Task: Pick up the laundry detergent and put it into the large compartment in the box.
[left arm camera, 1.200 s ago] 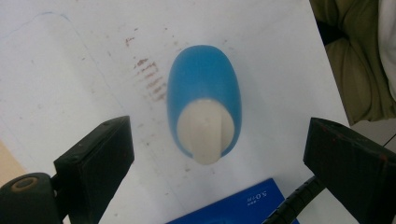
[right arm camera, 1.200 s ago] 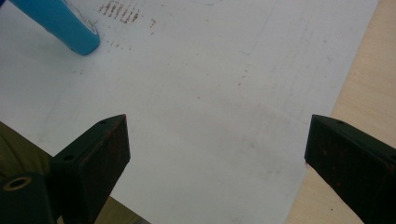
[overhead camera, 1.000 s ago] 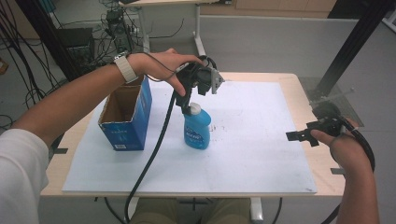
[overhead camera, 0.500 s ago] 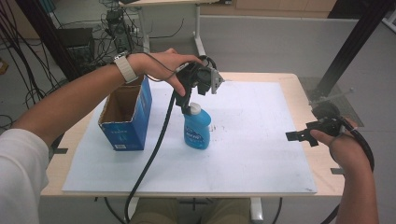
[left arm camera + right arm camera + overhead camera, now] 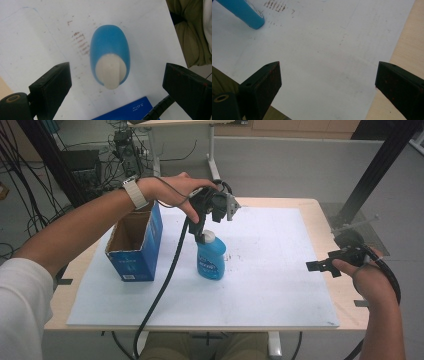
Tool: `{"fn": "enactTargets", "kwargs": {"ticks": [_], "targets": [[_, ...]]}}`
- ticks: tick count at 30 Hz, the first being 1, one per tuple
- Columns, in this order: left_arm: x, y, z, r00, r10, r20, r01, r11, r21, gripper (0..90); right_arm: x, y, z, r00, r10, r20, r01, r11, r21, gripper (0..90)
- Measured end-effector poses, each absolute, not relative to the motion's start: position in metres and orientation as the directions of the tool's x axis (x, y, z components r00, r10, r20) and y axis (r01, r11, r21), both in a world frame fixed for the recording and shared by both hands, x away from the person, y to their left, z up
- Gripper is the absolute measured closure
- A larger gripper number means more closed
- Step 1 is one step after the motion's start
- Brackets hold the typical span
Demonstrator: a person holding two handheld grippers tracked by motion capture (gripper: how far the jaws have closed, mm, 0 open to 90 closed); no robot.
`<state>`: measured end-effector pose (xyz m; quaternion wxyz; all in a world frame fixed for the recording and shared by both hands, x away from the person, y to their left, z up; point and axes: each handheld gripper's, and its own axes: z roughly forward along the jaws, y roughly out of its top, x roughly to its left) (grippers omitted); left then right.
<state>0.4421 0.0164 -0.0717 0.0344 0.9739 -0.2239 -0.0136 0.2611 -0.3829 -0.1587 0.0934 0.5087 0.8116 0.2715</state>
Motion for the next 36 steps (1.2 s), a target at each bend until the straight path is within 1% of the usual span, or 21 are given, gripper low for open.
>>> {"fn": "enactTargets", "kwargs": {"ticks": [36], "targets": [[0.4395,0.0166,-0.0725,0.896,-0.443,-0.002,-0.442,-0.894,0.072,9.0,0.2606,-0.3816,-0.1574,-0.466,0.876,0.123,0.773,0.336,0.538,6.6]]}}
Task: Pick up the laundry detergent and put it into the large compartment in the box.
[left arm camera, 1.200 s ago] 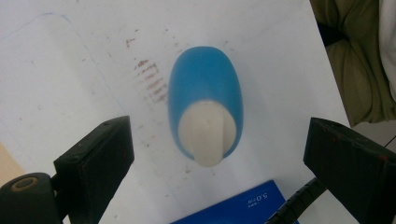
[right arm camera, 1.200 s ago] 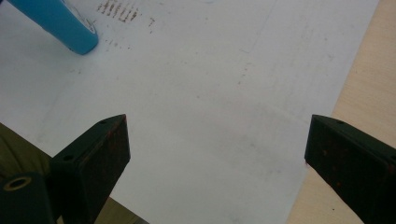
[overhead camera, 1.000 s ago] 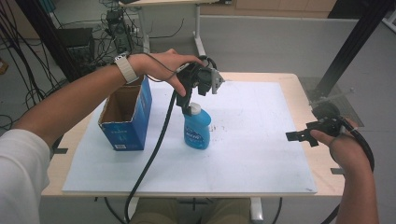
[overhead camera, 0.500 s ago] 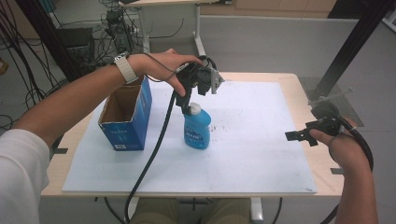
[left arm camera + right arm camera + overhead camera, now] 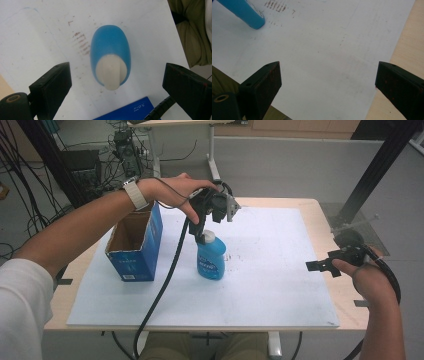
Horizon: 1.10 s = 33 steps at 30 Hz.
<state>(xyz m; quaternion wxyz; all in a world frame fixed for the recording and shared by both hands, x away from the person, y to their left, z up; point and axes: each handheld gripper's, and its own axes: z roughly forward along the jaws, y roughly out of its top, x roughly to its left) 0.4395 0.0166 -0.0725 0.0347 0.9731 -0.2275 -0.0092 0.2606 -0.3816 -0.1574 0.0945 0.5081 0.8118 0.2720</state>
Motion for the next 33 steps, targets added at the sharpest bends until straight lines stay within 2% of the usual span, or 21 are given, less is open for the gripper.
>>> {"fn": "enactTargets", "kwargs": {"ticks": [16,33], "targets": [[0.442,0.018,-0.076,0.899,-0.438,-0.002,-0.436,-0.897,0.077,8.8,0.262,-0.381,-0.160,-0.464,0.876,0.129,0.778,0.333,0.533,6.6],[0.440,0.012,-0.099,0.896,-0.445,-0.010,-0.444,-0.894,0.059,8.7,0.262,-0.381,-0.166,-0.460,0.877,0.137,0.783,0.328,0.528,6.5]]}}
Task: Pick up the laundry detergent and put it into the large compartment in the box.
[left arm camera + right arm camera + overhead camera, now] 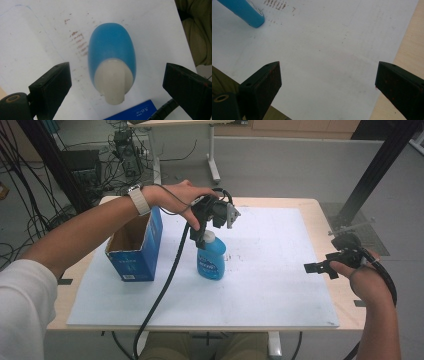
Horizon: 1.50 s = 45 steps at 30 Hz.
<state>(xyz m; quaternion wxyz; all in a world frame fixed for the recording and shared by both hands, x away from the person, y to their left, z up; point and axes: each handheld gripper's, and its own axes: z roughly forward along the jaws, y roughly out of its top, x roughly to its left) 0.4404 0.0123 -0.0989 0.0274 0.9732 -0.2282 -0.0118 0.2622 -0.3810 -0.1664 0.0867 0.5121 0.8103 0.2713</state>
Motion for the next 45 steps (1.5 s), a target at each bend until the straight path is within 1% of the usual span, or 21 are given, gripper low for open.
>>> {"fn": "enactTargets", "kwargs": {"ticks": [20,28,34,45], "targets": [[0.438,0.007,-0.131,0.897,-0.442,-0.004,-0.442,-0.896,0.036,9.0,0.263,-0.381,-0.174,-0.458,0.877,0.146,0.787,0.323,0.525,6.6],[0.435,0.004,-0.145,0.897,-0.441,0.001,-0.441,-0.897,0.011,11.6,0.261,-0.381,-0.174,-0.454,0.879,0.144,0.788,0.320,0.526,6.6],[0.437,0.006,-0.147,0.899,-0.439,0.006,-0.439,-0.898,0.023,12.9,0.260,-0.381,-0.174,-0.453,0.880,0.142,0.787,0.320,0.527,6.6],[0.437,0.004,-0.153,0.897,-0.442,0.004,-0.442,-0.897,0.010,17.0,0.260,-0.382,-0.175,-0.450,0.881,0.145,0.789,0.316,0.527,6.6]]}}
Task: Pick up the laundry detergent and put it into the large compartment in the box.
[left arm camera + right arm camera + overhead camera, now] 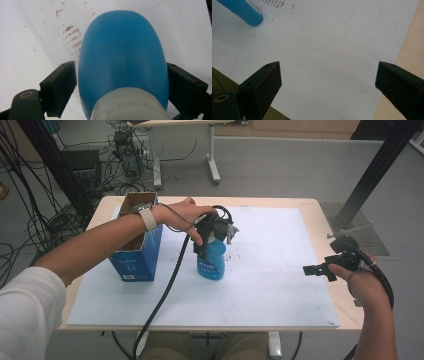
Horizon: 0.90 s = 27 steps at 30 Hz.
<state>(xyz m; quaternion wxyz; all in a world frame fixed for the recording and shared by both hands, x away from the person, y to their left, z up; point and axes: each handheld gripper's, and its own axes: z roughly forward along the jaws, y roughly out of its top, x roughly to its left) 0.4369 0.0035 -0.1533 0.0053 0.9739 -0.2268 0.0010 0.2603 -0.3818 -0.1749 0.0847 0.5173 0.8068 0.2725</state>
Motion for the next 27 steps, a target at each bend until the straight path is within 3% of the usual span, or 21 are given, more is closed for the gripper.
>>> {"fn": "enactTargets", "kwargs": {"ticks": [5,14,15,16,27], "targets": [[0.4386,0.0053,-0.1544,0.897,-0.441,0.004,-0.441,-0.897,0.018,22.1,0.2596,-0.3822,-0.1743,-0.450,0.882,0.143,0.788,0.317,0.527,6.6],[0.4388,0.0067,-0.1542,0.899,-0.439,0.007,-0.439,-0.898,0.025,23.3,0.2606,-0.3810,-0.1742,-0.453,0.880,0.143,0.787,0.319,0.528,6.5],[0.4410,0.0074,-0.1538,0.894,-0.448,-0.005,-0.448,-0.894,0.035,31.9,0.2607,-0.3809,-0.1742,-0.452,0.880,0.144,0.787,0.318,0.528,6.6],[0.4415,0.0075,-0.1539,0.895,-0.446,-0.005,-0.446,-0.894,0.038,34.6,0.2607,-0.3808,-0.1742,-0.452,0.880,0.144,0.787,0.319,0.528,6.6],[0.4415,0.0052,-0.1543,0.897,-0.443,-0.007,-0.442,-0.896,0.031,37.8,0.2599,-0.3823,-0.1754,-0.450,0.881,0.145,0.789,0.316,0.527,6.6]]}}
